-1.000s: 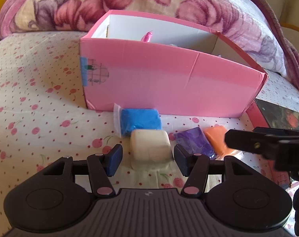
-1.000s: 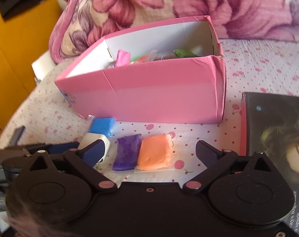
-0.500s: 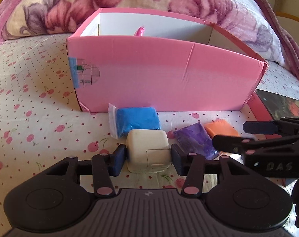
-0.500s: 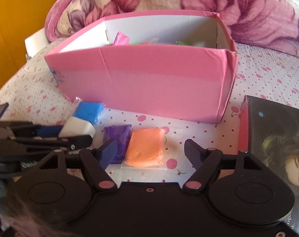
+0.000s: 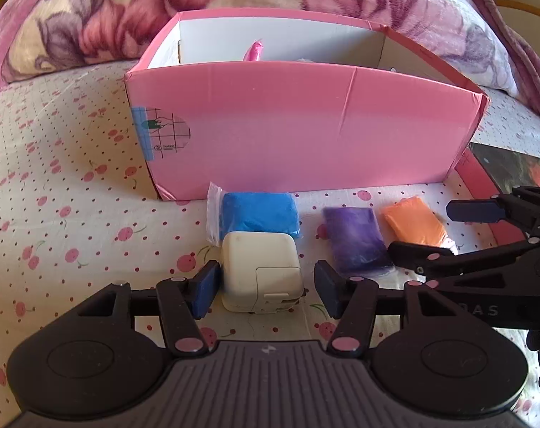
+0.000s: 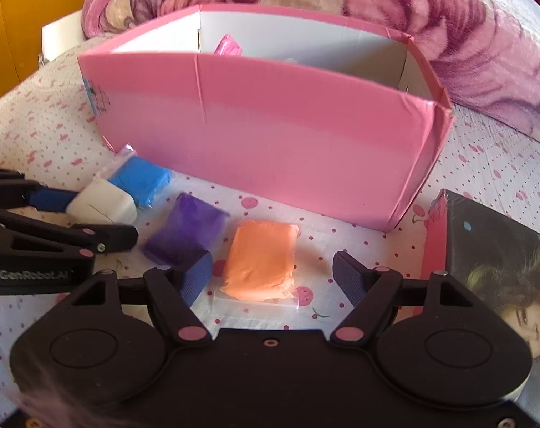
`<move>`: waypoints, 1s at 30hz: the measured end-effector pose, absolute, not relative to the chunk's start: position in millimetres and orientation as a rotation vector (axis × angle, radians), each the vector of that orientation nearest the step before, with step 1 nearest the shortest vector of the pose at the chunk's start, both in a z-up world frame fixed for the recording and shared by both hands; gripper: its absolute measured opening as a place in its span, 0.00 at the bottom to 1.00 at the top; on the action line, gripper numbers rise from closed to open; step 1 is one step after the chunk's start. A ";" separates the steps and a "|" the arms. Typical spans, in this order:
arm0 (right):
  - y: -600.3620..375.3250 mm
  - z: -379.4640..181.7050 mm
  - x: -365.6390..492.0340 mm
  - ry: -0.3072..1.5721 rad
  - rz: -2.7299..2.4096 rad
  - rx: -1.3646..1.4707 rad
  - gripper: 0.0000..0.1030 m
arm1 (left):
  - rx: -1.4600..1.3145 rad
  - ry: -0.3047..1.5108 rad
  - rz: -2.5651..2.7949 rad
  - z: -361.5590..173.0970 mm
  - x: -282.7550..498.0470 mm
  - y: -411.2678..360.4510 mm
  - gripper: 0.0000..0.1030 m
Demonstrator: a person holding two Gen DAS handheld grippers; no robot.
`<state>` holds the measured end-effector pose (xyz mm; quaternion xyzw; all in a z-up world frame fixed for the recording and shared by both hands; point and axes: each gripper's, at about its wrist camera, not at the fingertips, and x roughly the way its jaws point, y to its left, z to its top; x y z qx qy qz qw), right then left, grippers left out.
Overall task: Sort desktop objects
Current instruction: 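Close left tool on white cube while right tool closes on orange packet, then carry white cube into pink box and open left tool while right tool lifts orange packet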
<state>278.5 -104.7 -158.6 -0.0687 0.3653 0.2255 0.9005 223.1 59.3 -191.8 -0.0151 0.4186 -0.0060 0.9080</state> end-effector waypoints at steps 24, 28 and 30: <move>-103.9 -152.0 276.2 0.753 0.532 -0.153 0.40 | -0.029 0.863 -0.034 -190.5 222.1 54.5 0.46; -113.8 -143.9 272.5 0.743 0.533 -0.109 0.40 | -0.046 0.866 -0.027 -188.3 218.3 57.9 0.46; -118.7 -139.8 270.7 0.738 0.533 -0.088 0.40 | -0.056 0.869 -0.024 -187.0 216.0 59.7 0.46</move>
